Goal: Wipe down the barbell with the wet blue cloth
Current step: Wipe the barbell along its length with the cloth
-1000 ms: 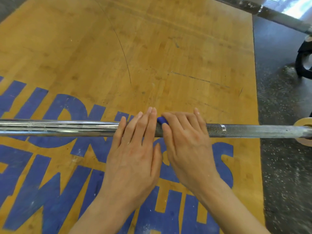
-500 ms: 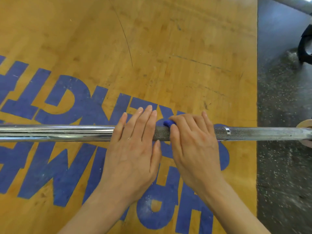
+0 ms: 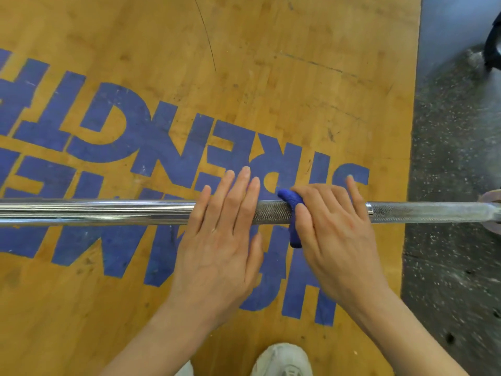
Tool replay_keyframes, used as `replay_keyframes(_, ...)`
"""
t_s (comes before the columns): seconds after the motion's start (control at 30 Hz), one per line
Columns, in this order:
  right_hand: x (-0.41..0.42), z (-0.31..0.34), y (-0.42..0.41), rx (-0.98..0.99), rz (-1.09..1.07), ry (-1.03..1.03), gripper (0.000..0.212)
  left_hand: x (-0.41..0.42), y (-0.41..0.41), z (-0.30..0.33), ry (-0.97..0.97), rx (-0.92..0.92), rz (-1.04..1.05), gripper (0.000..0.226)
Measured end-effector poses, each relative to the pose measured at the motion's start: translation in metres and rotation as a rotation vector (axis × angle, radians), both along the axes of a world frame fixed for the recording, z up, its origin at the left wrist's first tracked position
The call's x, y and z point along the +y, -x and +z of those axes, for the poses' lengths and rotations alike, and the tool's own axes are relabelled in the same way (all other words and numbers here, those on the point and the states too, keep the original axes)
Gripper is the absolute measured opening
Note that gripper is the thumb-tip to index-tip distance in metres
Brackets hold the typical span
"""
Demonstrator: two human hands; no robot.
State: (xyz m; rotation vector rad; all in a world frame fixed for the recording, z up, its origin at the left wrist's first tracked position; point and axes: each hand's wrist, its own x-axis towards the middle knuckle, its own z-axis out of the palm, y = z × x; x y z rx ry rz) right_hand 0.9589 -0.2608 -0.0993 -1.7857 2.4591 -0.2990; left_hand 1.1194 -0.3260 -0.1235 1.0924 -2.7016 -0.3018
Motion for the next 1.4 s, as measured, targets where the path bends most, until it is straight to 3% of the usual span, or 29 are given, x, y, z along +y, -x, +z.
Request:
replay_keyframes(0.4, 0.008, 0.003, -0.034, -0.072, 0.065, -0.091, 0.042, 0.038, -0.022, 0.002, -0.038, -0.024, -0.019, 0.067)
replay_keyframes(0.5, 0.017, 0.009, -0.019, -0.064, 0.185, -0.226, 0.054, 0.046, -0.028, 0.004, -0.046, -0.026, -0.030, 0.069)
replay_keyframes(0.57, 0.026, 0.016, -0.003, -0.100, 0.135, -0.305, 0.060, 0.052, -0.030, 0.004, -0.055, -0.022, -0.037, 0.070)
replay_keyframes(0.7, 0.009, 0.013, -0.030, -0.111, 0.229, -0.298, 0.041, 0.062, -0.036, 0.004, -0.056, -0.029, -0.038, 0.069)
replay_keyframes(0.8, 0.005, 0.024, -0.020, -0.207, 0.276, -0.516, 0.033, 0.068, -0.043, 0.006, -0.070, -0.041, -0.063, 0.070)
replay_keyframes(0.93, 0.009, 0.034, -0.012, -0.031, 0.277, -0.629, 0.037, 0.078, -0.049, 0.010, -0.119, -0.025, -0.089, 0.069)
replay_keyframes(1.0, 0.007, 0.026, -0.035, 0.034, 0.351, -0.508, 0.042, 0.081, -0.054, 0.011, -0.139, -0.015, -0.093, 0.070)
replay_keyframes(1.03, 0.011, 0.017, -0.046, 0.045, 0.329, -0.319, 0.045, 0.080, -0.057, 0.011, -0.141, -0.010, -0.091, 0.071)
replay_keyframes(1.1, 0.034, 0.004, -0.056, -0.026, 0.197, -0.014, 0.026, 0.078, -0.061, 0.010, -0.130, -0.013, -0.088, 0.070)
replay_keyframes(1.17, 0.073, -0.009, -0.068, -0.096, 0.102, 0.054, 0.035, 0.078, -0.063, 0.008, -0.111, -0.020, -0.096, 0.070)
replay_keyframes(1.23, 0.100, -0.019, -0.077, -0.039, 0.083, 0.073, 0.045, 0.081, -0.064, 0.004, -0.079, -0.031, -0.101, 0.071)
replay_keyframes(1.4, 0.068, -0.022, -0.080, -0.013, -0.057, 0.148, 0.042, 0.083, -0.063, 0.002, -0.051, -0.040, -0.092, 0.072)
